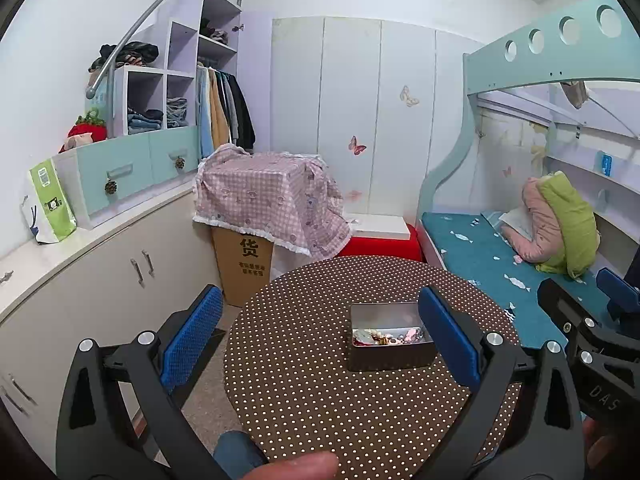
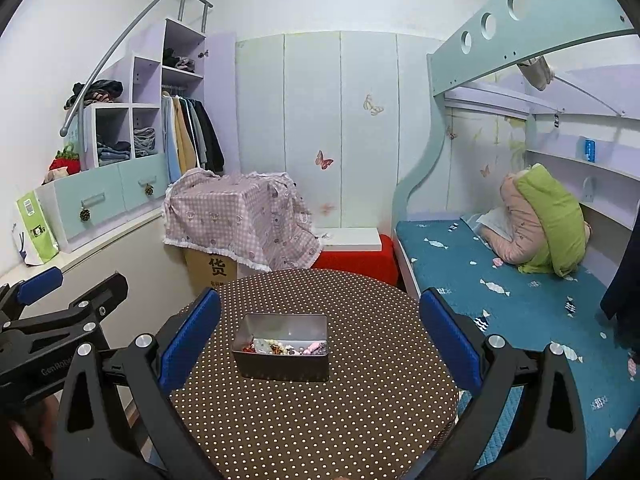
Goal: Organize jewelry
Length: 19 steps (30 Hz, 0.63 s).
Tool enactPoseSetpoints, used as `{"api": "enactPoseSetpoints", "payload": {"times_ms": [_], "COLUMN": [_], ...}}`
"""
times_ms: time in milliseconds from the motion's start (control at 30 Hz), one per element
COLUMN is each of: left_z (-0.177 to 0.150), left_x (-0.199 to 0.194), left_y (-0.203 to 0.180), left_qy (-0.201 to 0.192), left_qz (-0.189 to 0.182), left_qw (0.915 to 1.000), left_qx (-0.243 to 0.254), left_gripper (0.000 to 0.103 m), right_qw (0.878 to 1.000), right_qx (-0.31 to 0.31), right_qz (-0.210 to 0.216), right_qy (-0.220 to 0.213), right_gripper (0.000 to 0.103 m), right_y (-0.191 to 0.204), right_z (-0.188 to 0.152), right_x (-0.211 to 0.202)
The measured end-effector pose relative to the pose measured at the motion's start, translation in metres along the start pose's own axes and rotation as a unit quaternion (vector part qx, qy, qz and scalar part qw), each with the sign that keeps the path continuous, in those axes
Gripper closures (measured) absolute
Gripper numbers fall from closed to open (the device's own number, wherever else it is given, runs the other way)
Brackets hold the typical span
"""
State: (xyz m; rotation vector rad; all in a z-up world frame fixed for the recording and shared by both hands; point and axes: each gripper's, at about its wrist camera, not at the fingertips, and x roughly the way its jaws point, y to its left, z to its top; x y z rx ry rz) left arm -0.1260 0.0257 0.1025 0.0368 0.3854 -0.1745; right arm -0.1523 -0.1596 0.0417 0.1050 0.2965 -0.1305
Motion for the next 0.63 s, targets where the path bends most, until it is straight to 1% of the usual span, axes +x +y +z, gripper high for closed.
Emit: {"api": "enactPoseSetpoints", "payload": {"times_ms": [100, 333, 633], "left_z": [-0.0012, -0.0015, -0.0016], "left_x": [0.0012, 0.0045, 0.0096], "left_y": [-0.0021, 0.0018, -0.0013], "left_qy": [-0.002, -0.001, 0.008], "left_qz": [0.001, 0.003, -0.003], "left_qw": [1.0000, 1.0000, 1.0000], "left_qx": [0.004, -0.006, 0.004], "left_gripper": [0.005, 0.005, 0.005], "right_qw": [1.000, 1.000, 1.000], "right_qx": [0.001, 0.001, 0.003], "right_qz": [0.000, 0.000, -0.001], "right_qy": [0.000, 0.001, 0.004], "right_gripper": [0.007, 0.007, 0.007], "right_y": [-0.0004, -0.0004, -0.0016], "right_z": [0.0003, 0.0001, -0.0003], "right_x": [-0.0004, 0.0002, 0.0032]}}
